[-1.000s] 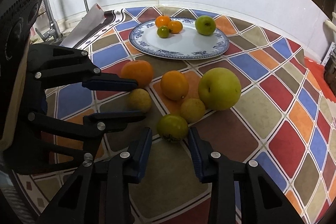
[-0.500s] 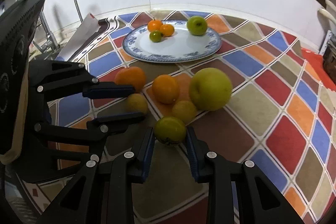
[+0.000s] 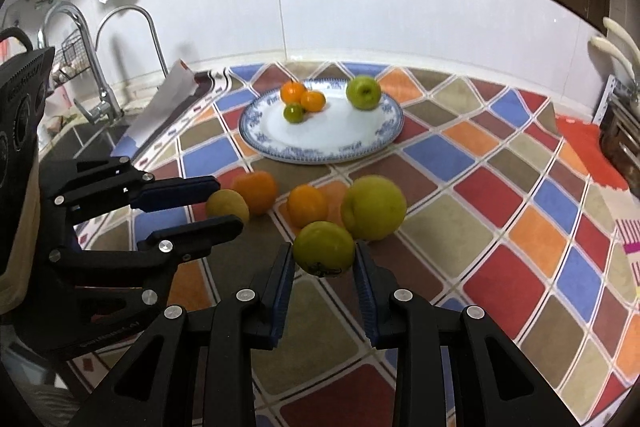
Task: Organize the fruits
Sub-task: 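Grasp a yellow-green fruit with the left tool while the right tool grasps a green citrus, then carry both held fruits over the plate and lower them, then open both tools to release the fruits onto the plate, then withdraw both tools from the plate toward the remaining fruits, then grasp a large orange with the left tool while the right tool grasps a yellow-green fruit, then carry both fruits over the plate, lower them and open both tools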
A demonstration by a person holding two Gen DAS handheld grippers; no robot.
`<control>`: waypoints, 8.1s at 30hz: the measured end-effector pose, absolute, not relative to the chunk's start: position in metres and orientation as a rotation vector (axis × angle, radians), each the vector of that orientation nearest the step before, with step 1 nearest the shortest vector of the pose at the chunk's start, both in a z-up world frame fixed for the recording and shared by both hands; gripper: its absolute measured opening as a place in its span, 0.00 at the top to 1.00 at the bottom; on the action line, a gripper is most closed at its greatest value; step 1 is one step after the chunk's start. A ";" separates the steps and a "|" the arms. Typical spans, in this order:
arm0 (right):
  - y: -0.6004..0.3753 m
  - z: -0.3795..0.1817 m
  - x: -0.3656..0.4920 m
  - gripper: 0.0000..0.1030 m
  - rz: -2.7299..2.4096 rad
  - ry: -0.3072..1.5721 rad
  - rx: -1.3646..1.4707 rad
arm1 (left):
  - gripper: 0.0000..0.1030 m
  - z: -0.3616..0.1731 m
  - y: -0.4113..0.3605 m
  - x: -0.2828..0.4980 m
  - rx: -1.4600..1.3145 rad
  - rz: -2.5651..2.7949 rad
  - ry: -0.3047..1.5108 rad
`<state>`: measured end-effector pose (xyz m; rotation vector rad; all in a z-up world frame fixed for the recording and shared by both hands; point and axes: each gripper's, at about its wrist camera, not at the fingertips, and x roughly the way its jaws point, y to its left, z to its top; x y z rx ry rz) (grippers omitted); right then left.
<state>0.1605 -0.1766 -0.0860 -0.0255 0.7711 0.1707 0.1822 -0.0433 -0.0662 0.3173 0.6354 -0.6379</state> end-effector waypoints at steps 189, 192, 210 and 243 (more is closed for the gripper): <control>-0.165 -0.122 0.200 0.73 0.116 0.855 0.008 | 0.60 -0.098 -0.031 0.238 0.251 -0.607 0.784; -0.164 -0.116 0.194 0.73 0.125 0.838 0.005 | 0.60 -0.089 -0.027 0.229 0.214 -0.580 0.772; -0.177 -0.063 0.172 0.73 0.206 0.711 0.021 | 0.60 -0.041 -0.023 0.190 0.148 -0.469 0.658; -0.211 -0.007 0.263 0.73 0.405 0.604 -0.103 | 0.60 -0.001 -0.070 0.243 0.109 -0.335 0.540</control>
